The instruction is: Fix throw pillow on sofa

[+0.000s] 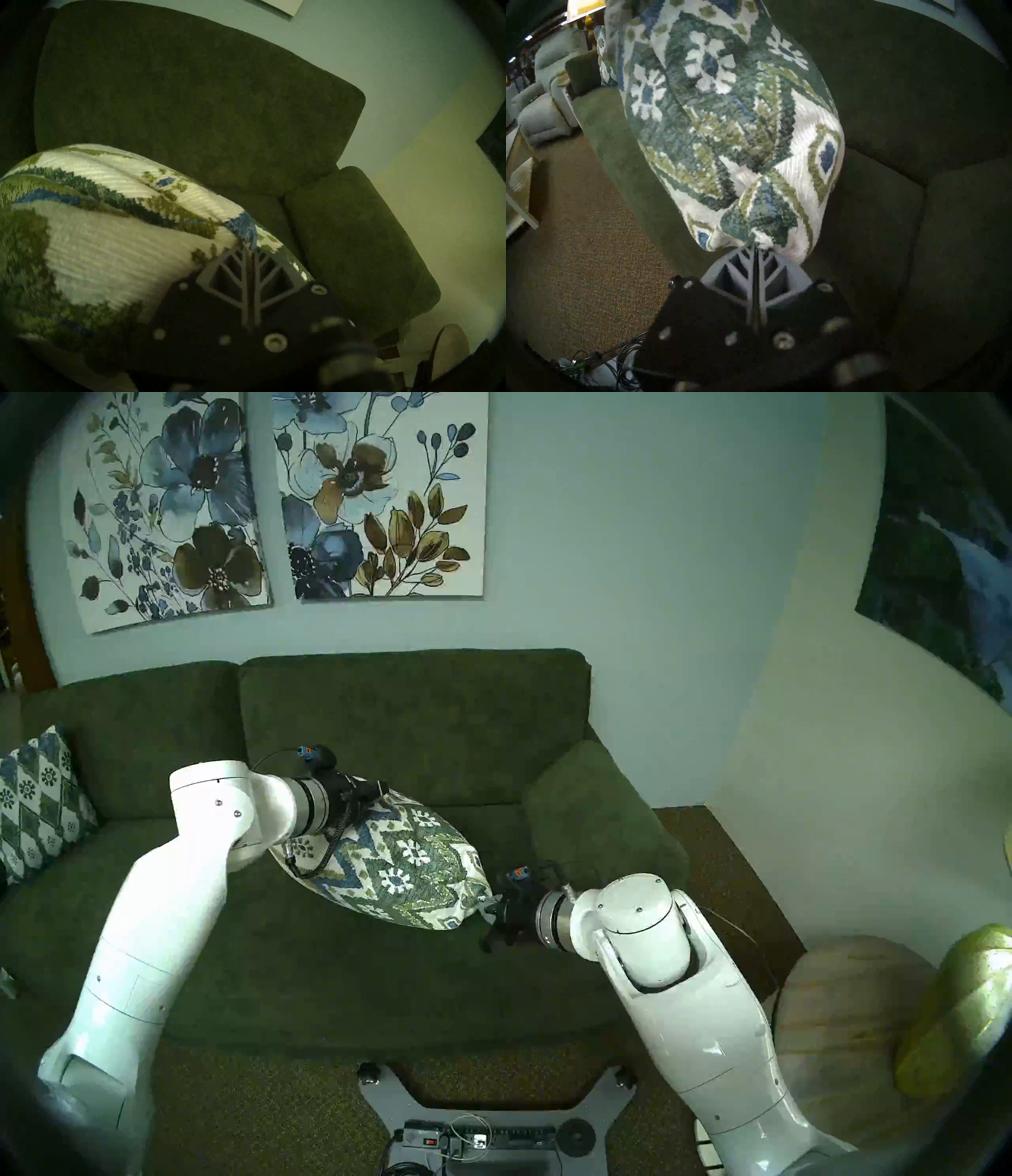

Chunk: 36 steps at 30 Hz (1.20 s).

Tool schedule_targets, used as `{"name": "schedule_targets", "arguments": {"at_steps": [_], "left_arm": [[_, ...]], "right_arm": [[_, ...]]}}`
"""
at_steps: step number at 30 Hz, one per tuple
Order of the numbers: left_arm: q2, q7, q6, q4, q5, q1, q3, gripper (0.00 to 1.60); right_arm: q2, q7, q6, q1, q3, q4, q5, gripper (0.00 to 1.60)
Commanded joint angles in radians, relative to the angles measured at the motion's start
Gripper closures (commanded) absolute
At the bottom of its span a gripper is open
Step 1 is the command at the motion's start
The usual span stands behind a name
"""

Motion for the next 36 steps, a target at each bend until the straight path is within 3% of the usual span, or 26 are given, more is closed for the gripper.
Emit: {"name": "schedule_targets", "arguments": {"at_steps": [1, 4, 5, 9, 10, 12, 14, 22, 23, 27, 36], "left_arm": [[-0.087, -0.013, -0.064, -0.001, 0.049, -0.11, 0.06, 1.6], [-0.114, -0.008, -0.071, 0.012, 0.067, -0.163, 0.09, 1.6], [-0.125, -0.01, -0.088, -0.013, 0.078, -0.135, 0.079, 1.6], [-0.162, 0.001, -0.087, 0.007, 0.101, -0.201, 0.127, 1.6], [-0.174, 0.001, -0.095, -0.006, 0.111, -0.184, 0.122, 1.6], [-0.187, 0.008, -0.088, 0.018, 0.121, -0.23, 0.156, 1.6], [-0.208, 0.009, -0.099, 0.009, 0.143, -0.215, 0.158, 1.6], [-0.27, 0.023, -0.091, 0.094, 0.18, -0.306, 0.221, 1.6], [-0.284, 0.02, -0.095, 0.085, 0.193, -0.286, 0.209, 1.6], [-0.289, 0.019, -0.085, 0.141, 0.192, -0.344, 0.243, 1.6], [-0.309, 0.002, -0.089, 0.195, 0.2, -0.376, 0.256, 1.6]], "right_arm": [[-0.016, 0.001, 0.0, -0.005, -0.015, -0.054, 0.006, 1.6], [-0.021, -0.007, 0.009, -0.01, -0.019, -0.061, 0.007, 1.6], [-0.023, -0.011, 0.013, -0.01, -0.018, -0.064, 0.008, 1.6], [-0.029, -0.025, 0.029, -0.012, -0.01, -0.075, 0.011, 1.6], [-0.031, -0.028, 0.032, -0.013, -0.008, -0.078, 0.012, 1.6], [-0.035, -0.036, 0.041, -0.016, -0.002, -0.085, 0.014, 1.6], [-0.04, -0.046, 0.051, -0.022, 0.006, -0.093, 0.017, 1.6], [-0.054, -0.067, 0.076, -0.041, 0.041, -0.115, 0.032, 1.6], [-0.056, -0.069, 0.08, -0.042, 0.047, -0.112, 0.034, 1.6], [-0.078, -0.092, 0.105, -0.045, 0.077, -0.096, 0.043, 1.6], [-0.137, -0.155, 0.149, -0.033, 0.168, -0.052, 0.067, 1.6]]}}
